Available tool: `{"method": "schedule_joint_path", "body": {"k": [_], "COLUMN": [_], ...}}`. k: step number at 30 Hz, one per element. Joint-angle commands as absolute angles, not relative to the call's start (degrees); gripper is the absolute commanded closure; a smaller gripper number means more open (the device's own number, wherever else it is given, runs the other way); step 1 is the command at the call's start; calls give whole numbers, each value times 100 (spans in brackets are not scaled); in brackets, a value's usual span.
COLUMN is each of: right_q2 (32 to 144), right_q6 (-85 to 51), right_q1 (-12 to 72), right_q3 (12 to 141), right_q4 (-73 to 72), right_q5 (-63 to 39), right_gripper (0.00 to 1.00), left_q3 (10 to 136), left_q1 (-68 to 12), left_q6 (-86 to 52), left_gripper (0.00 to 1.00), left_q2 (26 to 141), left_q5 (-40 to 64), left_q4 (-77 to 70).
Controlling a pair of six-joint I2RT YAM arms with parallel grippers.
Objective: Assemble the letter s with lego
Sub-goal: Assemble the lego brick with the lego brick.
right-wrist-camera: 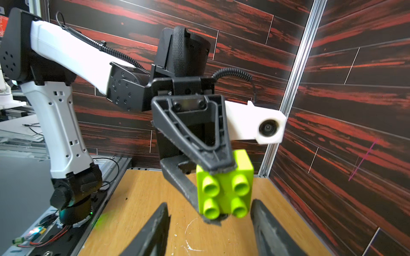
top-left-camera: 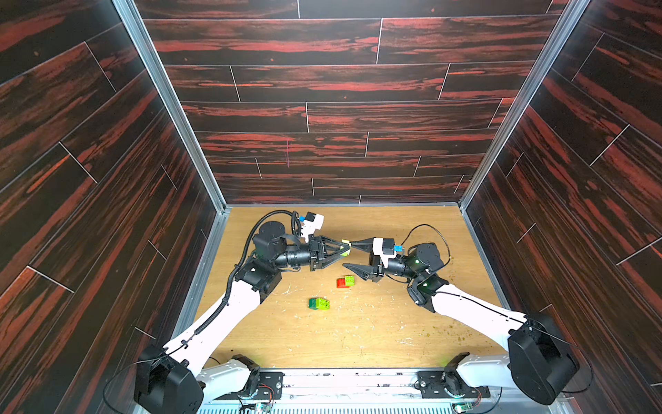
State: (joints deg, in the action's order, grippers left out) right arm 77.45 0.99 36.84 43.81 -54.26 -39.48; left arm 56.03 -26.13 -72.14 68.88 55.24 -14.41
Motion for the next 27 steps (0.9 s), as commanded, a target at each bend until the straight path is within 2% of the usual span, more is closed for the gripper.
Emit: {"method": "schedule_joint_path", "body": {"k": [1,8,15,16,18,22,24,27], "right_q2": [7901,7932,7921,7888,7818,7641,7539,7491], "right_q6": [-60,-132,-80,-64,-7,436,800,1779], "right_q1": [3674,3674,3674,3674,3674,3620,3541,3498], "right_q3": [4609,4705,4730,4707,4693,4799,4904,5334], "right_q4": [-5470,-5443,-5153,-5130,-5035,-4137,-3350,-1453], "right_q5": [-3991,-3988,-4023,-4008,-4018,-4061,-4097,-3950], "right_gripper": [42,52,71,74,76,77,79,80], "left_q3": [5534,5513,5511,5510,5510,5683,5910,6032], "left_q1": [-2671,-2681,-2689,-2689,-2688,-2635,-2498,-2137], "left_q6": [-7104,-7101,-7207,-7170,-7030,-6113,-5148,-4114], "left_gripper": [74,74,73,70,53,28,22,19], "left_q2": [6873,6908,6886,6874,6839,6643,6496,6309], "left_q5": [5581,5564,5557,5554,5521,5281,5018,4405], "left_q4": [-1540,-1559,-1705,-1652,-1439,-292,868,2264]}}
